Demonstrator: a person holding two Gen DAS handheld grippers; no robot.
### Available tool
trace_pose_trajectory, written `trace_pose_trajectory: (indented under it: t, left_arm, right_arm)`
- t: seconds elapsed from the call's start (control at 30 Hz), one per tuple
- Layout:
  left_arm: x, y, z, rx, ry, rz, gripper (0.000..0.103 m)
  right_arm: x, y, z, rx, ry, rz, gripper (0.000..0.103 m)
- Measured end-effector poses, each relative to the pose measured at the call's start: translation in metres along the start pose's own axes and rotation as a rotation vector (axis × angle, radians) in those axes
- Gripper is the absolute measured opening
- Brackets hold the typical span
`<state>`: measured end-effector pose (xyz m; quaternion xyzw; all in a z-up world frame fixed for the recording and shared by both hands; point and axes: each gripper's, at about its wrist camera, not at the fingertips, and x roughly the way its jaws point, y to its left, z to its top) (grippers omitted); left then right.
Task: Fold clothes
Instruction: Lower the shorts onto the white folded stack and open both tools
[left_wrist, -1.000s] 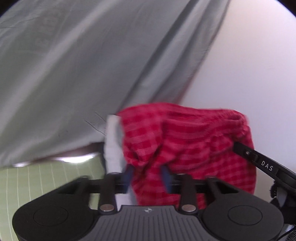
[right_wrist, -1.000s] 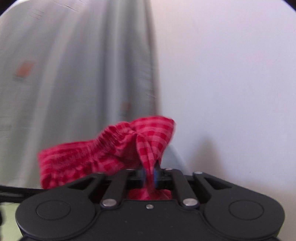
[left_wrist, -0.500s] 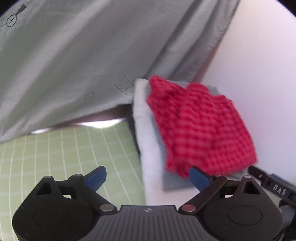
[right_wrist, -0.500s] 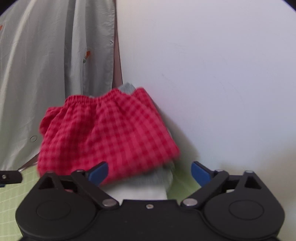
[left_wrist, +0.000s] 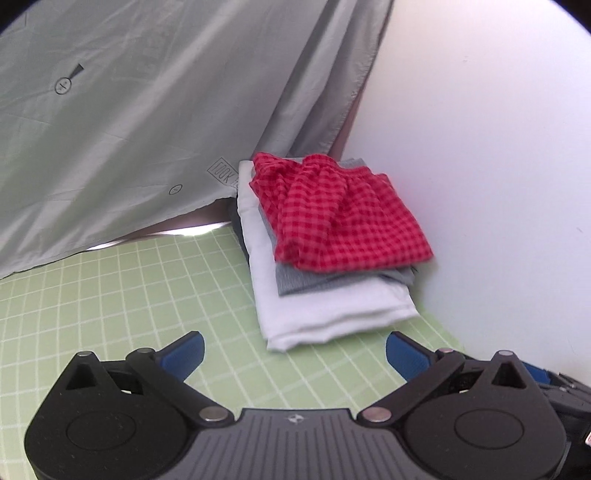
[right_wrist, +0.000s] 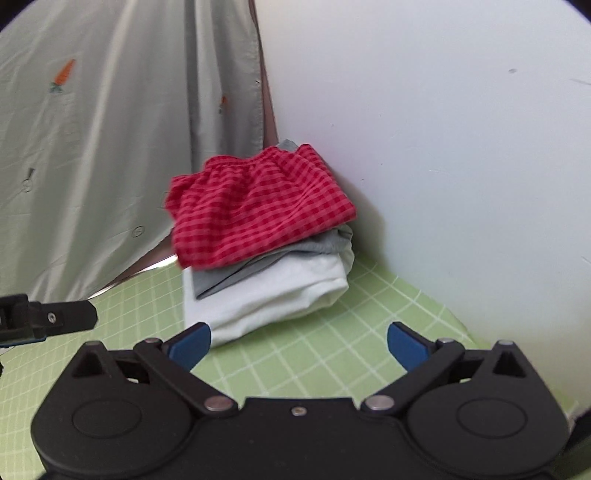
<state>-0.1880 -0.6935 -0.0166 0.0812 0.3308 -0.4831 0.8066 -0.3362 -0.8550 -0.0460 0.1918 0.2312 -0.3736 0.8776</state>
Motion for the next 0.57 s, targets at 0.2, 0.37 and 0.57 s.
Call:
trace_pose_trajectory:
  t: [0.2,0.37,0.57]
  left_arm:
    - [-0.037,-0.001,-0.033,-0.045,-0.014,0.034,0.103]
    - [-0.053,-0.003,-0.054,-0.059,-0.007,0.046,0.103]
    - [-0.064,-0.007,-0.060,-0.062,0.000,0.041,0.103]
  right_arm:
    - [-0.049,0.003,-0.023,-0.024,0.000,0.018,0.103]
    - [-0.072,0.001,-0.040,-0.053,0.022,0.035,0.103]
    - [-0.086,0.000,-0.046,-0.074,0.020,0.036,0.103]
